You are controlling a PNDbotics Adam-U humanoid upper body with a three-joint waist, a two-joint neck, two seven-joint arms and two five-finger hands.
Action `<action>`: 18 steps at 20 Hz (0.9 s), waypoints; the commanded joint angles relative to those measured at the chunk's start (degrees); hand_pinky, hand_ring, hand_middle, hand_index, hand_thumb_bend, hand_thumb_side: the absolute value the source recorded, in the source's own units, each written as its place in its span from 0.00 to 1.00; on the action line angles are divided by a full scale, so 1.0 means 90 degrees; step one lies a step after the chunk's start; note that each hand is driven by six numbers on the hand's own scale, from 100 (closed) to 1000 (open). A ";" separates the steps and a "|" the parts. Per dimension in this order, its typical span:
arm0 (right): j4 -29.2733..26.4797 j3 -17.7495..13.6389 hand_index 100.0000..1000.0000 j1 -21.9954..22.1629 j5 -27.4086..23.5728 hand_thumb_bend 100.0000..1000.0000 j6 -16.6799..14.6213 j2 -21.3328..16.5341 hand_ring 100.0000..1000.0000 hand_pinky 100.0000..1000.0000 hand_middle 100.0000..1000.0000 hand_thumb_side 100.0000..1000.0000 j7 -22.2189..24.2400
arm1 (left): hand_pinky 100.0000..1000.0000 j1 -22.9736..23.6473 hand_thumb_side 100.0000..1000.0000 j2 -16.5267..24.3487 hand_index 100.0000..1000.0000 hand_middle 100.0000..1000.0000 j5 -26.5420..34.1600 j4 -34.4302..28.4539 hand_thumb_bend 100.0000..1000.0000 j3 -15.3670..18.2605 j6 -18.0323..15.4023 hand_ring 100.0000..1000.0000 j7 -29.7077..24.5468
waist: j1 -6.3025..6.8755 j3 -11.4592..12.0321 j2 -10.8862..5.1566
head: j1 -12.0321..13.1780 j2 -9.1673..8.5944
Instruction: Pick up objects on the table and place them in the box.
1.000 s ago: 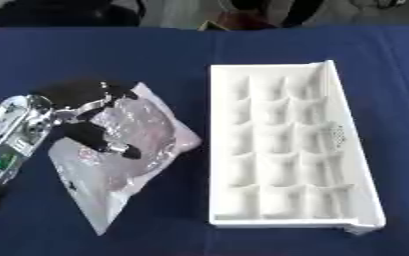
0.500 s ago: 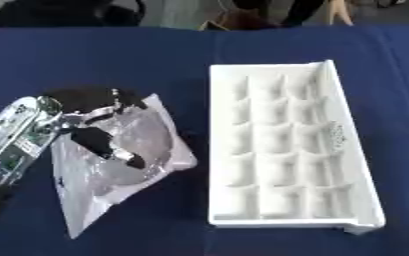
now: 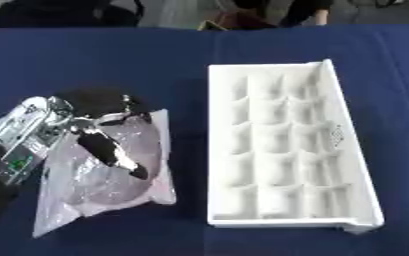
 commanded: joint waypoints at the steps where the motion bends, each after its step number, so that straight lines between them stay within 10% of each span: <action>1: -0.0091 -0.0022 0.95 -0.0052 0.0016 0.00 -0.0019 -0.0089 0.87 0.86 0.82 0.90 0.0016 | 0.48 -0.0070 0.69 0.0248 0.72 0.60 -0.0163 -0.0196 0.98 0.0008 -0.0105 0.40 -0.0011 | 0.0004 0.0002 -0.0097 | 0.0038 0.0013; 8: -0.0090 -0.0021 0.95 -0.0048 0.0023 0.00 -0.0019 -0.0094 0.87 0.86 0.82 0.90 0.0018 | 0.48 -0.0168 0.55 0.0336 0.65 0.54 -0.0684 -0.0424 0.97 -0.0160 -0.0499 0.37 -0.0756 | 0.0005 -0.0006 -0.0107 | 0.0062 0.0025; 18: -0.0093 -0.0039 0.95 -0.0044 0.0025 0.00 -0.0018 -0.0088 0.87 0.86 0.82 0.90 0.0001 | 0.01 -0.0077 0.49 0.0276 0.32 0.21 -0.0855 -0.0514 0.93 0.0023 -0.0440 0.00 -0.0704 | 0.0002 0.0000 -0.0100 | 0.0036 0.0022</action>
